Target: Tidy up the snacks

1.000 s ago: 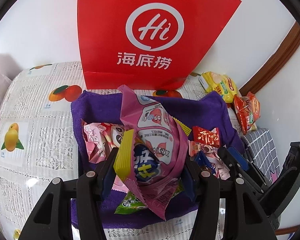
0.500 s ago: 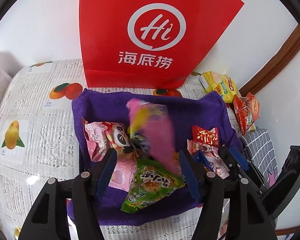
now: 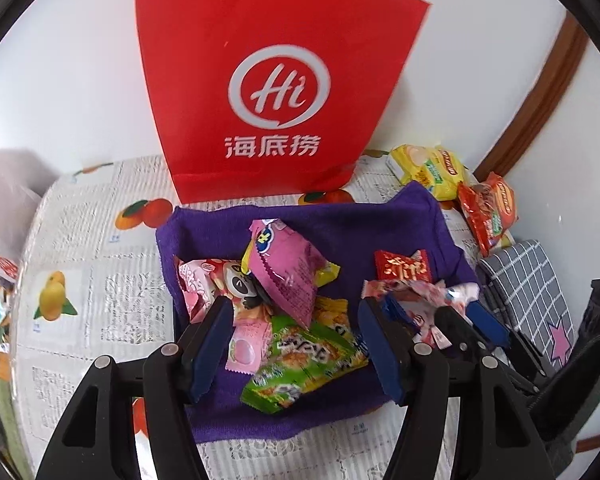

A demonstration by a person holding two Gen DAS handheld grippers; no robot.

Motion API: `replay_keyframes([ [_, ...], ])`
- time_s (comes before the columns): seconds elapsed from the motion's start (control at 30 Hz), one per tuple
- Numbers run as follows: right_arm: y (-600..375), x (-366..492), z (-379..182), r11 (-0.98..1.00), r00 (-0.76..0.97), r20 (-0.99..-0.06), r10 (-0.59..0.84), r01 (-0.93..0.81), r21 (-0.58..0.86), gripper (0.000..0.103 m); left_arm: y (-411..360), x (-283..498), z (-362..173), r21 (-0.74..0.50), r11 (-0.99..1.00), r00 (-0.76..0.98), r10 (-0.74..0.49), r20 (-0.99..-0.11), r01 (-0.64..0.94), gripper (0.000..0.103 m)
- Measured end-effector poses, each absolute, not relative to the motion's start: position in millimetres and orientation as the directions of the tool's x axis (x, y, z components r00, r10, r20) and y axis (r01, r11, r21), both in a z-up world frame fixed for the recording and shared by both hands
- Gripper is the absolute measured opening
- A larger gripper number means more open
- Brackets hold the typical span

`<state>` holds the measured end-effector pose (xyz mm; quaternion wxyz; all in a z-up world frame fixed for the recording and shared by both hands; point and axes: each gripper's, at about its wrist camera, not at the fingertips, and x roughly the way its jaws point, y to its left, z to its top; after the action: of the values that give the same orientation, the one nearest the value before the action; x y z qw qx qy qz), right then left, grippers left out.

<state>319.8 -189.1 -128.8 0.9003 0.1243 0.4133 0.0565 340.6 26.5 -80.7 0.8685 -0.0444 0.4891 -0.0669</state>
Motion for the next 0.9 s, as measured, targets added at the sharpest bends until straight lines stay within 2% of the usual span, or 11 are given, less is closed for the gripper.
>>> replay_keyframes([
  [0.07,-189,306,-115,0.968,0.652,-0.735,0.189,0.002,0.250,0.064,23,330,-69,-0.137,0.987,0.538,-0.163,-0.827,0.089,0.066],
  [0.13,-191,289,-99,0.972,0.660,-0.730,0.178,-0.001,0.236,0.081,18,319,-59,-0.125,0.987,0.569,-0.158,-0.807,0.096,0.074],
  [0.27,-197,247,-65,0.980,0.693,-0.708,0.137,0.012,0.201,0.091,1,288,-52,-0.081,0.989,0.591,-0.137,-0.795,0.121,0.076],
  [0.53,-207,175,-45,0.988,0.655,-0.755,0.044,0.086,0.132,0.092,-5,201,-30,-0.104,0.983,0.626,-0.175,-0.760,0.148,0.076],
  [0.6,-208,154,-41,0.989,0.657,-0.754,0.025,0.092,0.113,0.097,-3,174,-19,-0.097,0.984,0.648,-0.172,-0.742,0.150,0.077],
  [0.67,-207,131,-33,0.992,0.662,-0.749,-0.005,0.098,0.080,0.098,-3,155,-11,-0.086,0.986,0.665,-0.162,-0.729,0.146,0.084],
  [0.9,-201,62,-1,0.994,0.710,-0.701,-0.068,0.105,0.009,0.103,-7,79,7,-0.050,0.988,0.722,-0.139,-0.678,0.143,0.098],
])
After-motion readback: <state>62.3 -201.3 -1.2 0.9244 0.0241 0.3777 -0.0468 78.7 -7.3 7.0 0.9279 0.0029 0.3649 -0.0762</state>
